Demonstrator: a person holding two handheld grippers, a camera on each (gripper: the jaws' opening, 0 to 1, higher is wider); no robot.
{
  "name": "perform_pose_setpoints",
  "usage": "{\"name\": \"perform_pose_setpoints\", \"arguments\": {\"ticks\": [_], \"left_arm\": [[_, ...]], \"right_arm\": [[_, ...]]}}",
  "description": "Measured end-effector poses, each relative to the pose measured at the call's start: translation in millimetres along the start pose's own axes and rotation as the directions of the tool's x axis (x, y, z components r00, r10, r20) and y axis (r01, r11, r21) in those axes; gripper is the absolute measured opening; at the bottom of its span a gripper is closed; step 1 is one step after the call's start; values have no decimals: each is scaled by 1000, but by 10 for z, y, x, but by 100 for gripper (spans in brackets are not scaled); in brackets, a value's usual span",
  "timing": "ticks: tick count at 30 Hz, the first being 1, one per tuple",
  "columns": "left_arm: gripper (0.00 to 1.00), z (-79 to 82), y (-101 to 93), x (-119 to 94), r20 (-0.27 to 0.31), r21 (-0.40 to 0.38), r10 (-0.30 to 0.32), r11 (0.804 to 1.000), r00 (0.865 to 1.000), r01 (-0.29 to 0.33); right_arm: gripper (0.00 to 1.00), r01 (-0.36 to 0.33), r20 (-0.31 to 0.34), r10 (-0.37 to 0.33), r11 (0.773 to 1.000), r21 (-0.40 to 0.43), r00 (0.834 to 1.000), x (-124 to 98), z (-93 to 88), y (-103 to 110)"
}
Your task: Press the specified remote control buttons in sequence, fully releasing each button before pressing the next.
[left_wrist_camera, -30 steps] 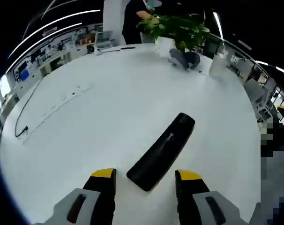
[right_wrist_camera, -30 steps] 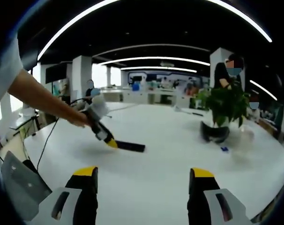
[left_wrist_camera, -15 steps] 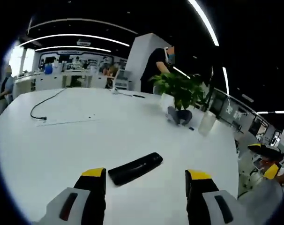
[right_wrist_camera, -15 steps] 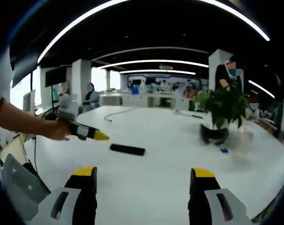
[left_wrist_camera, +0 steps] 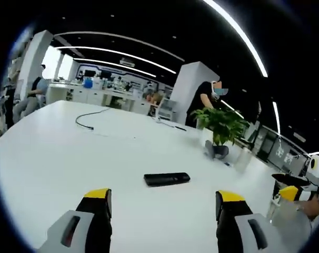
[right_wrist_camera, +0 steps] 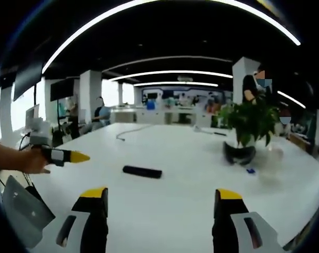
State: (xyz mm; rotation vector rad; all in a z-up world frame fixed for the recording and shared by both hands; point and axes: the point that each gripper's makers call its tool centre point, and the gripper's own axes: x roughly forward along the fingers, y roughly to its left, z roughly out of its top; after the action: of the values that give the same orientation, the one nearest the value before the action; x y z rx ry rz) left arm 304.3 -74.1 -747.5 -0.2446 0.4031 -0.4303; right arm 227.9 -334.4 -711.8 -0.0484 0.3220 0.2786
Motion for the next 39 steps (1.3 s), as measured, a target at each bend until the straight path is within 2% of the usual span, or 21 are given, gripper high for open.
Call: {"name": "perform_pose_setpoints", "arguments": {"ticks": [1, 3, 6, 8, 11, 12, 13, 14, 19, 21, 22, 27, 29, 30, 31, 32, 33, 34, 36, 39], "left_arm": [[86, 3, 47, -85, 11, 8, 44, 999, 999, -44], [87, -7, 36, -189, 14, 14, 41, 999, 999, -41], [88, -18, 61, -370, 10, 42, 72, 997, 997, -72], [92, 0, 90, -535, 13, 73, 119, 990, 993, -120], [99, 124, 102, -727, 97, 99, 171, 979, 980, -181], [100, 128, 83, -770, 99, 119, 171, 976, 980, -183], [100, 122, 176, -832, 109, 156, 198, 964, 974, -213], [100, 139, 186, -871, 121, 180, 212, 956, 970, -232], [100, 101, 145, -996, 160, 192, 212, 951, 964, -242], [100, 73, 226, -1048, 159, 221, 259, 931, 953, -290], [100, 106, 250, -1082, 186, 234, 270, 922, 945, -309], [100, 190, 335, -1117, 233, 163, 289, 930, 928, -330], [99, 279, 384, -1160, 280, 146, 316, 919, 907, -366], [99, 351, 421, -1199, 330, 139, 335, 908, 882, -396], [99, 374, 448, -1208, 351, 131, 346, 902, 870, -411], [99, 381, 475, -1206, 356, 124, 356, 898, 864, -421], [99, 345, 473, -1201, 336, 123, 360, 899, 870, -420], [99, 340, 473, -1209, 335, 125, 363, 897, 869, -423], [99, 352, 481, -1253, 354, 171, 378, 873, 855, -457], [99, 349, 453, -1256, 357, 180, 376, 871, 855, -458]], "right_arm": [[82, 2, 1, -2, 1000, 3, 1000, -1, 1, -7], [82, 8, 1, -8, 1000, 11, 1000, -3, -1, -27], [82, 16, -2, -16, 1000, 17, 1000, 0, -9, -51], [82, 10, -4, -10, 1000, 20, 1000, 0, -11, -39], [82, 4, -2, -4, 1000, 8, 1000, 0, -2, -19], [82, 3, -2, -3, 1000, 5, 1000, 2, -2, -14], [82, 2, -2, -2, 1000, 4, 1000, 2, -2, -12], [82, 2, -1, -2, 1000, 4, 1000, 2, -1, -10], [83, -7, -3, 7, 1000, 0, 1000, 5, -7, 6], [83, -7, -3, 7, 1000, -4, 1000, 7, -4, 12], [83, -8, -2, 8, 1000, -5, 1000, 9, -1, 14], [84, -6, -3, 6, 1000, -6, 1000, 14, 0, 11], [84, -7, -4, 7, 1000, -14, 1000, 18, -2, 20], [84, -9, -5, 8, 1000, -17, 1000, 20, -4, 24], [84, -8, -6, 8, 1000, -19, 1000, 20, -6, 27], [85, -7, -8, 7, 1000, -22, 1000, 20, -10, 27], [85, -5, -11, 4, 1000, -24, 1000, 20, -15, 23], [85, -4, -13, 4, 1000, -24, 1000, 19, -19, 23], [85, -4, -14, 4, 1000, -21, 1000, 17, -23, 21], [85, -7, -16, 6, 1000, -22, 1000, 16, -28, 28]]}}
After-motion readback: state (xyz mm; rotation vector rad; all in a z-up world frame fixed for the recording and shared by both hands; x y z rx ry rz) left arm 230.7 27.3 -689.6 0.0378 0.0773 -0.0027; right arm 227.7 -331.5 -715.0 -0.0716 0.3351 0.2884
